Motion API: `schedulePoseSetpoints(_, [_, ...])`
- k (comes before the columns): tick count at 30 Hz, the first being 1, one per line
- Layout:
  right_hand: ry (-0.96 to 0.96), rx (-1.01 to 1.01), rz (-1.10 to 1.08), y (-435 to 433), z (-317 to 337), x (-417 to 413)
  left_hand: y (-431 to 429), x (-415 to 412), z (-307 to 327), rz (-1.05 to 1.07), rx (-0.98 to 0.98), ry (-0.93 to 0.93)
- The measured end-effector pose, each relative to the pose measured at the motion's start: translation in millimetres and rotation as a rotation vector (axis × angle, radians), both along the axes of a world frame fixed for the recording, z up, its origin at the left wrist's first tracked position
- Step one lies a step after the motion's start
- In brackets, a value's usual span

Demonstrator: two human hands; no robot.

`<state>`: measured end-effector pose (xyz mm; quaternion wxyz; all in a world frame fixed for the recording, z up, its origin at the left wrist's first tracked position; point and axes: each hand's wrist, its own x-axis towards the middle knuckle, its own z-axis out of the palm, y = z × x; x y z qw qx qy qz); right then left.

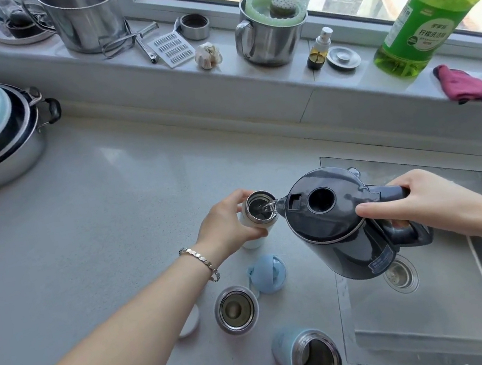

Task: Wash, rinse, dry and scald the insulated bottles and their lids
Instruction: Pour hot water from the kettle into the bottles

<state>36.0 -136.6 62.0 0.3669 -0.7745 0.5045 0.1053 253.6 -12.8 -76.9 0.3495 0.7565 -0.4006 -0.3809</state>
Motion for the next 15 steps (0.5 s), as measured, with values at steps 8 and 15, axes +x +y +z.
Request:
schedulePoseSetpoints(8, [0.024, -0.035, 0.019, 2.5, 5.6, 0.9, -0.2, -0.6, -0.7, -0.002, 0.005, -0.010])
schedulePoseSetpoints(15, [0.016, -0.047, 0.017, 4.1, 10.9, 4.6, 0.8, -0.7, 0.2, 0.002, 0.002, -0.005])
